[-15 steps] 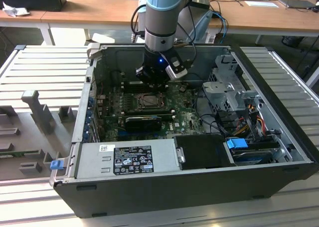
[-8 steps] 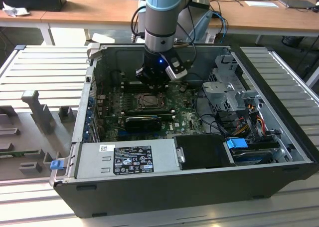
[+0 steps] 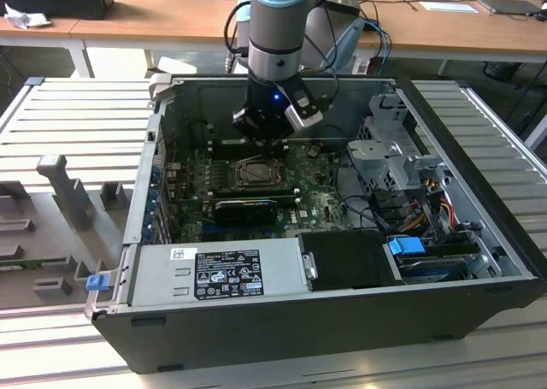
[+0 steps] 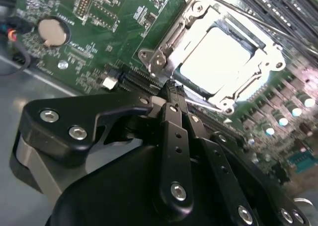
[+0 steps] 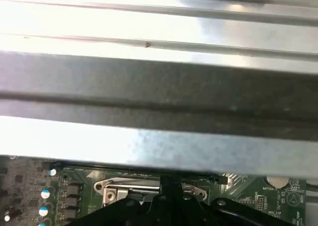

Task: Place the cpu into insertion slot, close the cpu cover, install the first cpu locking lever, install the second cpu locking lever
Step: 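Install the first cpu locking lever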

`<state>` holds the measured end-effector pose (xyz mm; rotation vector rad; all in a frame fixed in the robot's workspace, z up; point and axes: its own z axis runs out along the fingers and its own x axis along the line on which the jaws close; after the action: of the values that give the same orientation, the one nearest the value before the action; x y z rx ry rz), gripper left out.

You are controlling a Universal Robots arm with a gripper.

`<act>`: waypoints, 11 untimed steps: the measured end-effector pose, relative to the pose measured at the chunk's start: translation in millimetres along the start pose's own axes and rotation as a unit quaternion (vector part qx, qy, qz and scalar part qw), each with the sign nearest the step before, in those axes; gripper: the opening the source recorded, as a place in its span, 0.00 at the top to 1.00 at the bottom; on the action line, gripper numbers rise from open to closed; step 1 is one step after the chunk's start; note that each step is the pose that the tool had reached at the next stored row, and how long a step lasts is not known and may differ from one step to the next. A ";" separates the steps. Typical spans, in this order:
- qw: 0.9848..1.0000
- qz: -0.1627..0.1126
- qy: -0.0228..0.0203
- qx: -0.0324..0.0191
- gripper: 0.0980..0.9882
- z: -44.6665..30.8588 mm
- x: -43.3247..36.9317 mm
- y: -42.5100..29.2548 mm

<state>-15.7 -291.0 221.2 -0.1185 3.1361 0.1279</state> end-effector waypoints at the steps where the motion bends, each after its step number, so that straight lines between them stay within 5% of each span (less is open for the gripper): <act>1: 1.000 0.000 0.000 -0.001 0.99 -2.7 0.2 0.2; 5: 1.000 0.000 -0.002 -0.006 0.99 -13.7 5.1 1.4; 11: 1.000 -0.006 -0.002 -0.012 0.99 -12.4 9.8 2.2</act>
<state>-25.7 -290.5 233.7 -0.1368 3.1297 0.1655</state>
